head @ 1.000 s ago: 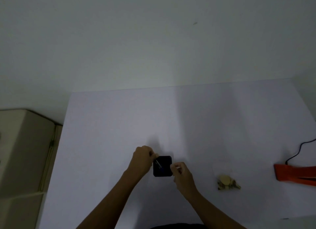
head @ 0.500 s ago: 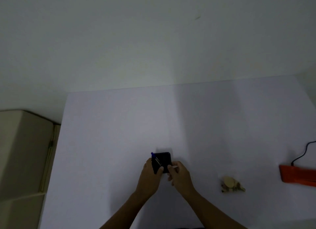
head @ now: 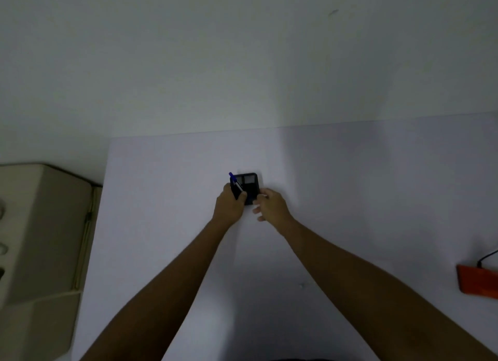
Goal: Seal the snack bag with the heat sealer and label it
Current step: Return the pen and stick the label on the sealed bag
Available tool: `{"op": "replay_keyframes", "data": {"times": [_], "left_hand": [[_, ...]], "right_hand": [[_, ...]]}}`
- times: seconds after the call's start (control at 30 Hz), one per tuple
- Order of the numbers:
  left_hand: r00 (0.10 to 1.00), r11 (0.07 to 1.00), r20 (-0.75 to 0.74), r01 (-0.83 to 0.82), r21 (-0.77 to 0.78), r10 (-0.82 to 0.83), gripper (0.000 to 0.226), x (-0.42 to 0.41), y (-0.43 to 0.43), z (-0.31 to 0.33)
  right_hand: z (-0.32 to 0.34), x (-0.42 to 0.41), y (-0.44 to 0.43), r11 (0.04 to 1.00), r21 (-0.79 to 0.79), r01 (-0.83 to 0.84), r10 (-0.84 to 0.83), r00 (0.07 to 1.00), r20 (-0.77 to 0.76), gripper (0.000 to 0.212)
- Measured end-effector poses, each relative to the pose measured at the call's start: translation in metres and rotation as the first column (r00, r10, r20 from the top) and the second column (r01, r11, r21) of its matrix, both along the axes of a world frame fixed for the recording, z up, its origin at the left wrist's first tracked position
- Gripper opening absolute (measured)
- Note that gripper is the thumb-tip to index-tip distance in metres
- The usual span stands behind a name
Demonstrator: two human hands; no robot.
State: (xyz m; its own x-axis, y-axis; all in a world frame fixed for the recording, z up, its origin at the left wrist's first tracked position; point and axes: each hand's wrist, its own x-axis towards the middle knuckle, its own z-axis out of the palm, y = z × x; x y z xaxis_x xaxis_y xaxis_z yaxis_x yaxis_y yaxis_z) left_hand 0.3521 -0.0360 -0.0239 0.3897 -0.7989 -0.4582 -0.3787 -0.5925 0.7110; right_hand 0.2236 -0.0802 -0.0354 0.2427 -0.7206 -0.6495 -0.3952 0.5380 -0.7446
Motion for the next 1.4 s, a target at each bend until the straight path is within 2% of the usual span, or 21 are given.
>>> {"op": "replay_keyframes", "data": {"times": [0.1, 0.17, 0.23, 0.3, 0.37, 0.47, 0.63, 0.7, 0.83, 1.03, 1.17, 1.3, 1.33, 1.4], "left_hand": [[0.997, 0.998, 0.063, -0.053, -0.027, 0.054, 0.044, -0.006, -0.001, 0.004], [0.965, 0.991, 0.238, -0.083, -0.102, 0.106, 0.052, -0.017, 0.011, 0.009], [0.913, 0.975, 0.388, -0.048, -0.215, 0.130, 0.044, -0.035, 0.029, 0.012], [0.887, 0.968, 0.456, 0.051, -0.246, 0.070, 0.028, -0.057, 0.049, 0.008], [0.899, 0.964, 0.432, 0.171, -0.204, -0.068, 0.018, -0.081, 0.071, -0.002], [0.888, 0.932, 0.343, 0.353, -0.083, -0.306, 0.023, -0.116, 0.104, -0.023], [0.730, 0.779, 0.284, 0.613, 0.130, -0.622, 0.039, -0.156, 0.137, -0.053], [0.680, 0.733, 0.281, 0.658, 0.173, -0.677, 0.040, -0.164, 0.141, -0.061], [0.641, 0.711, 0.322, 0.679, 0.185, -0.696, 0.037, -0.173, 0.137, -0.070], [0.564, 0.676, 0.430, 0.718, 0.167, -0.705, 0.017, -0.180, 0.131, -0.079], [0.581, 0.693, 0.437, 0.705, 0.151, -0.686, 0.016, -0.182, 0.130, -0.081], [0.580, 0.695, 0.427, 0.696, 0.182, -0.693, 0.026, -0.182, 0.133, -0.083], [0.628, 0.722, 0.388, 0.671, 0.170, -0.675, 0.027, -0.183, 0.134, -0.082], [0.794, 0.817, 0.195, 0.567, 0.107, -0.576, 0.025, -0.183, 0.135, -0.075]], "right_hand": [[-0.004, -0.003, 0.000, 0.999, 0.017, 0.034, -0.035, 0.999, 0.039, 0.030], [-0.015, -0.015, 0.007, 0.999, -0.009, 0.048, -0.048, 0.999, 0.018, 0.026], [-0.029, -0.035, 0.023, 0.998, -0.059, 0.029, -0.031, 0.999, -0.028, 0.023], [-0.039, -0.060, 0.046, 0.992, -0.125, -0.009, -0.005, 0.994, -0.112, 0.023], [-0.043, -0.089, 0.072, 0.977, -0.206, -0.045, -0.004, 0.973, -0.231, 0.025], [-0.044, -0.130, 0.112, 0.954, -0.297, -0.042, -0.070, 0.931, -0.357, 0.026], [-0.053, -0.182, 0.161, 0.943, -0.329, -0.056, -0.091, 0.905, -0.415, 0.034], [-0.059, -0.194, 0.173, 0.944, -0.324, -0.058, -0.087, 0.906, -0.414, 0.035], [-0.065, -0.203, 0.187, 0.944, -0.329, -0.026, -0.104, 0.923, -0.372, 0.037], [-0.069, -0.197, 0.190, 0.951, -0.299, 0.073, -0.168, 0.937, -0.306, 0.038], [-0.073, -0.194, 0.191, 0.943, -0.295, 0.156, -0.230, 0.944, -0.235, 0.035], [-0.078, -0.193, 0.193, 0.942, -0.257, 0.214, -0.266, 0.945, -0.188, 0.028], [-0.076, -0.193, 0.193, 0.939, -0.249, 0.239, -0.285, 0.943, -0.171, 0.027], [-0.070, -0.194, 0.190, 0.930, -0.208, 0.303, -0.330, 0.938, -0.109, 0.025]]}}
